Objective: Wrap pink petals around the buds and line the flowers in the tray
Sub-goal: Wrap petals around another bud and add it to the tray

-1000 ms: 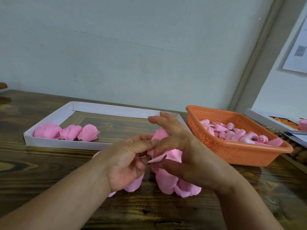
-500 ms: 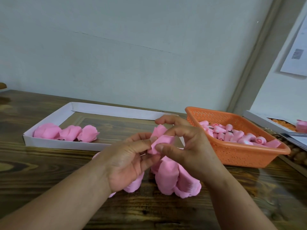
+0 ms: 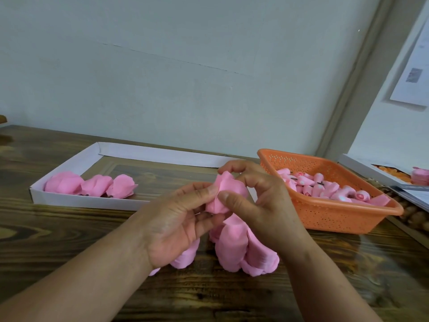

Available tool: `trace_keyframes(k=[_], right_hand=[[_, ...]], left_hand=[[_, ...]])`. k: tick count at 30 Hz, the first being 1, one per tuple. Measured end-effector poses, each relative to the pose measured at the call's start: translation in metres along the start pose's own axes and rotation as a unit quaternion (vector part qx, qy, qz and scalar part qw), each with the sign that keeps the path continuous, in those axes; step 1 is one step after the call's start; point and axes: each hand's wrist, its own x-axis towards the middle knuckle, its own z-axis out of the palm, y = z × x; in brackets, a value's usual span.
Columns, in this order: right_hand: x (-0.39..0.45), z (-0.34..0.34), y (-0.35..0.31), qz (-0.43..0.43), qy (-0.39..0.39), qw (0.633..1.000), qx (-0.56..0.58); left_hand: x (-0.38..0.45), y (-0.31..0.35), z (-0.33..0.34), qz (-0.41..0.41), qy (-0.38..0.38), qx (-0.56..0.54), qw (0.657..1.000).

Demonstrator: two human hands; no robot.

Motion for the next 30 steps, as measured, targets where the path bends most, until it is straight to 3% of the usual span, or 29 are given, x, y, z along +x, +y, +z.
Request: trace_keyframes(k=[8, 15, 23, 30], right_hand=[[0.001, -0.003, 0.003, 0.007, -0.01, 1.0, 0.028], [0.001, -0.018, 0.007, -0.007, -0.096, 0.995, 0.033], [0.002, -0.019, 0.009, -0.036, -0.056, 0.997, 0.044], [0.0, -0.02, 0.003, -0.052, -0.073, 0.996, -0.001]], left_hand=[[0.0, -0.001, 0.001, 0.011, -0.001, 0.024, 1.0], [0.001, 0.002, 0.003, -0.012, 0.018, -0.019, 1.0], [-0.001, 0.006, 0.006, -0.041, 0.0, -0.079, 0.996], [0.0, 0.004, 0.006, -0.049, 0.01, -0.081, 0.995]])
